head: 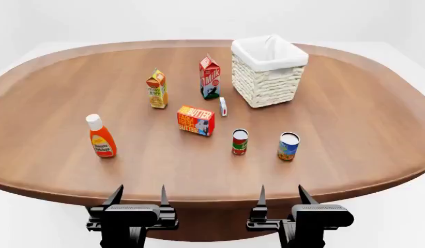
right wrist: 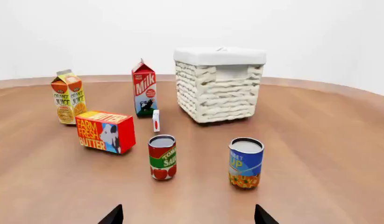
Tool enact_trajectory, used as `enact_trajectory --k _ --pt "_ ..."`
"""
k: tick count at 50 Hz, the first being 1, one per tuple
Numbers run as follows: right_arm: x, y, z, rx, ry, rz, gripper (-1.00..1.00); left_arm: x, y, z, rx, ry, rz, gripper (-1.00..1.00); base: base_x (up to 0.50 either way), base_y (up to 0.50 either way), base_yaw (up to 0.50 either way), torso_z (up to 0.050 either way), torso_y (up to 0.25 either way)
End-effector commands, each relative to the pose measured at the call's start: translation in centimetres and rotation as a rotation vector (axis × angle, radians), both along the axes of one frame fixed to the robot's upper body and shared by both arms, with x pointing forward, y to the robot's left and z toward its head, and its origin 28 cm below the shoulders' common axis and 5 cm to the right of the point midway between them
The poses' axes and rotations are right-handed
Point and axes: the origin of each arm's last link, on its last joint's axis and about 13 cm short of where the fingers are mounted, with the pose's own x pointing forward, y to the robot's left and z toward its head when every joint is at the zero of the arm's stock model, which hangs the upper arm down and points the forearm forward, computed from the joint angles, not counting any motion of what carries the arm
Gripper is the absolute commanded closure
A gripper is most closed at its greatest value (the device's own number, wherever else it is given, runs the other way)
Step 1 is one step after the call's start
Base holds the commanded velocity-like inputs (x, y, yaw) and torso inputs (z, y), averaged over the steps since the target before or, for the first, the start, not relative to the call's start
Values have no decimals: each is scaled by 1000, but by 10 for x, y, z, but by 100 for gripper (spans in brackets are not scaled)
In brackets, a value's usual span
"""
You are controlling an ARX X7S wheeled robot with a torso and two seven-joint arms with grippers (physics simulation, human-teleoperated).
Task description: Pick up the cream cheese box and the butter, and put them in the basket.
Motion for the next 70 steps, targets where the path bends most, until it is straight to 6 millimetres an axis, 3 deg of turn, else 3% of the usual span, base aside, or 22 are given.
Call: enact_trajectory --k 1,11,33,43,70 --pt "0 0 1 1 5 1 -100 0 0 0 9 2 -5 -100 0 0 0 0 0" --pt "-1 1 5 14 22 6 -100 -2 2 12 9 1 -4 -100 0 0 0 0 0" --pt "-18 -3 67 34 -3 20 -100 -29 11 77 97 9 41 -100 0 0 0 0 0" --pt "-32 -4 92 68 -110 70 -100 -38 11 89 88 -5 23 -100 25 0 0 0 0" --pt "-29 -4 86 61 -98 57 -100 -41 11 92 101 -23 17 -100 500 0 0 0 0"
